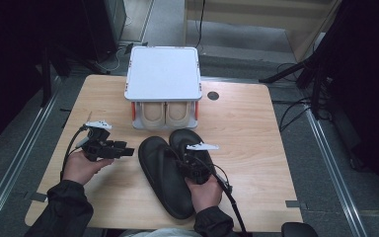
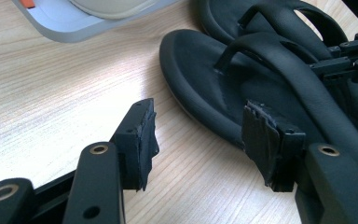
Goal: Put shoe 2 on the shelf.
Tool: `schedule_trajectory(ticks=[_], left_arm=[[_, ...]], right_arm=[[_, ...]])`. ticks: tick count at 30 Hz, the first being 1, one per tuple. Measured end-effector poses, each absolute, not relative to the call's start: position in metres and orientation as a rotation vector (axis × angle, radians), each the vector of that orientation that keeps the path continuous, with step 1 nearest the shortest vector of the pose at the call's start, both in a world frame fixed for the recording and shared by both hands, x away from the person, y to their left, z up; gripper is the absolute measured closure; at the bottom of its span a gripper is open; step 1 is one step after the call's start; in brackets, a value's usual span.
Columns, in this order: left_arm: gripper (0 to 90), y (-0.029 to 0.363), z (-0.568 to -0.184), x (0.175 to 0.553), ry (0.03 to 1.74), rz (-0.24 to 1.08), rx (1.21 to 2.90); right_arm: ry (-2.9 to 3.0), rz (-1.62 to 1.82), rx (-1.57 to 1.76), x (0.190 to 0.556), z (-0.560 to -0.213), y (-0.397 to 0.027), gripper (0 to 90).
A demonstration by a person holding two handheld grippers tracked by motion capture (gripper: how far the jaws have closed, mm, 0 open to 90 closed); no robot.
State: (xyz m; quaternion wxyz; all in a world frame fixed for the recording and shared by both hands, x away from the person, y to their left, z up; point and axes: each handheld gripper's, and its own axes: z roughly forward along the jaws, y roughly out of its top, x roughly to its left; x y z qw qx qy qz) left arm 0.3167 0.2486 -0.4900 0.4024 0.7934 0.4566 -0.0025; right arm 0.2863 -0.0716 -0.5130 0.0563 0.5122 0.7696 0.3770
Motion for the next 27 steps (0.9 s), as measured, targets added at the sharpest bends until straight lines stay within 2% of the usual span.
schedule_trajectory(ticks=[13, 27], left_arm=[[42.4, 0.251, -0.49, 0.317, 1.168, -0.018, 1.994], [41.9, 0.257, -0.491, 0.318, 1.198, -0.006, 1.974]], right_arm=[[2.488, 1.209, 1.443, 0.28, -0.499, -0.085, 75.3], [2.815, 1.249, 0.995, 0.3, -0.485, -0.092, 75.3]])
